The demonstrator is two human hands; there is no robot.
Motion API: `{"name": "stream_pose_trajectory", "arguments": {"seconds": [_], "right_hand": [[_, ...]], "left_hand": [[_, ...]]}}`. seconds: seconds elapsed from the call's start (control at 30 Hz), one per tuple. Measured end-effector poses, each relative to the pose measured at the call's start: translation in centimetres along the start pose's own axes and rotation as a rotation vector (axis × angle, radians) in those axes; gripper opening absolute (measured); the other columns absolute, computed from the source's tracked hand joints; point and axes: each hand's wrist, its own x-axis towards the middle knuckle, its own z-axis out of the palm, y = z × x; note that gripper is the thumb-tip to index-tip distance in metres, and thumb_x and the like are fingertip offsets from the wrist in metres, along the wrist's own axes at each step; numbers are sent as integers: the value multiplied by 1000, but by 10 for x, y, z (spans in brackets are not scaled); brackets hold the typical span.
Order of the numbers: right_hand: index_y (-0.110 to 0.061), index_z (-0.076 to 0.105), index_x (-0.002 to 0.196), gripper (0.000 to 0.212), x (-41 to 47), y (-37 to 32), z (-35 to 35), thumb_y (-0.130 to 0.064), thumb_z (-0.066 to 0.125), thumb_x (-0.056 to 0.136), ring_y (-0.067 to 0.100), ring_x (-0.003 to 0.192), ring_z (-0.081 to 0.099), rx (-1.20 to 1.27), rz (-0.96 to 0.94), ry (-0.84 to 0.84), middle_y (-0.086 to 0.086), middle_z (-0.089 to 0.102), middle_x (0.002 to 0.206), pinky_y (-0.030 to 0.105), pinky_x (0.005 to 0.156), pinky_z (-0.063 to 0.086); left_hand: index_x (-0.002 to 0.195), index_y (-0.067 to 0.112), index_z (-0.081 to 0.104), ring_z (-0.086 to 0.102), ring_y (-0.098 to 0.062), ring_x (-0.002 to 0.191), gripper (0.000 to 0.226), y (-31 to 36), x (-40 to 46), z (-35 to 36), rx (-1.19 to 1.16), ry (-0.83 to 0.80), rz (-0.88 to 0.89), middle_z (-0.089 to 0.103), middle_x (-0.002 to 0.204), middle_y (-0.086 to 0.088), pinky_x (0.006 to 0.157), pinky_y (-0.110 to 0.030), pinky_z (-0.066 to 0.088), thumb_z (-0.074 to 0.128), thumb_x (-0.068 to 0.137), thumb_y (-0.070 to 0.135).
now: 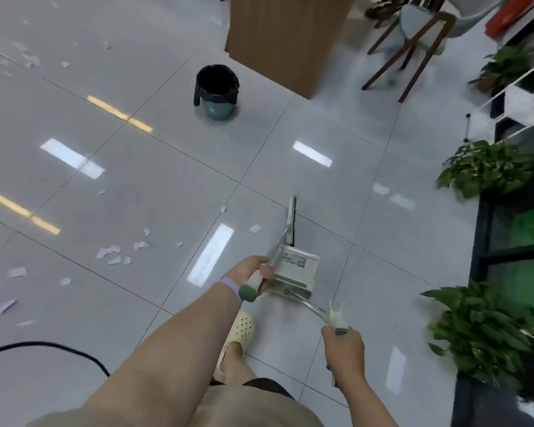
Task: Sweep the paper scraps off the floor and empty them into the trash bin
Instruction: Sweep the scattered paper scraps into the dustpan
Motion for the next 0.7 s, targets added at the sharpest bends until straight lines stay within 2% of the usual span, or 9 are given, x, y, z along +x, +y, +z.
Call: {"name": "stream_pose_trajectory", "arguments": {"seconds": [0.1,0.2,0.37,0.5,0.7], "right_hand": [[-5,51,68,18,8,8,-6,-13,58,83,21,46,42,-8,42,30,7,45,55,31,47,40],[-2,55,72,19,9,7,-2,-14,59,85,21,42,46,-18,64,37,9,49,54,30,44,43],[2,57,77,18,6,-17,14,-14,58,84,25,48,46,-108,35,25,11,51,58,33,50,42],[4,56,75,22,-8,-44,40,-15,57,85,24,47,46,-238,-84,-31,10,50,57,33,49,43],[-4,50,70,21,-66,-82,123,-15,57,86,24,52,45,-214,-172,-46,10,49,61,31,52,39]], "left_hand": [[97,2,48,41,-10,29,20,14,14,1,-50,24,48,42,50,-3,30,-15,38,47,105,20],[102,4,46,42,-12,29,14,30,13,-19,-213,21,94,44,53,-5,30,-18,40,47,104,18],[97,4,49,40,-11,29,12,48,-15,-61,-330,73,190,43,53,-4,30,-16,39,51,103,15],[99,3,50,39,-10,29,10,63,-54,-118,-368,115,267,42,51,-3,31,-14,37,50,103,13],[101,9,44,37,-11,28,5,91,-129,-222,-440,166,346,43,62,-4,31,-13,37,48,103,13]]}}
